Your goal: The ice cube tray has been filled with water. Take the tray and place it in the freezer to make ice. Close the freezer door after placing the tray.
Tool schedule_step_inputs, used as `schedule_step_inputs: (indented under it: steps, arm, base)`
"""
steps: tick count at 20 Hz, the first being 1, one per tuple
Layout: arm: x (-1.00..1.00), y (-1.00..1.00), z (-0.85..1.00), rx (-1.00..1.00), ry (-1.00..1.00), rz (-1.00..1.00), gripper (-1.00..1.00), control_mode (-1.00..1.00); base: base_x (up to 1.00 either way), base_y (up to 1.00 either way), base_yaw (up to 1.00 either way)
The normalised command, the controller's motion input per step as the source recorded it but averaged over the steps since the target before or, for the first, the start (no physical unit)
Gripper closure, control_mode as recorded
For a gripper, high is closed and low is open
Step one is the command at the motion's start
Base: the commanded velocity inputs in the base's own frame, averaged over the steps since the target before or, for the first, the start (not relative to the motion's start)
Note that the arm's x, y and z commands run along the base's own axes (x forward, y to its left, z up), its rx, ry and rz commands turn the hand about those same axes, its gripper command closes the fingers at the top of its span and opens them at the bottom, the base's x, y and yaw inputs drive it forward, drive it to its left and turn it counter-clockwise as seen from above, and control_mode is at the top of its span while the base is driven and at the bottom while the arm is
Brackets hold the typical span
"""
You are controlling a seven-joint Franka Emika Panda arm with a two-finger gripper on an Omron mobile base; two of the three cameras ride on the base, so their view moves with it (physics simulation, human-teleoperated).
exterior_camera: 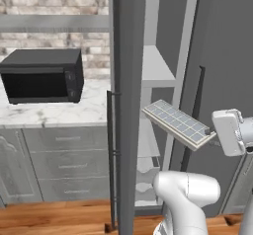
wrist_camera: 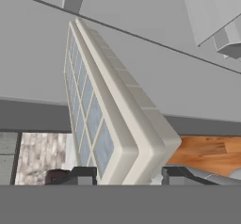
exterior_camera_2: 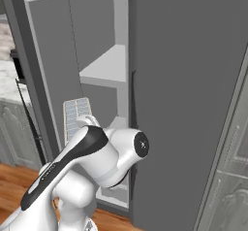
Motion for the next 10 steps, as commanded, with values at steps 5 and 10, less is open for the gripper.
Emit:
schedule_step_inputs:
  steps: [5, 10]
  arm:
    - [0.0, 0.0, 0.0, 0.0, 0.0, 0.0, 1.0, 1.0]
    - [0.0, 0.0, 0.0, 0.0, 0.0, 0.0, 1.0, 1.0]
  base:
    - [0.21, 0.0, 0.13]
    - [0.22, 0.0, 0.05]
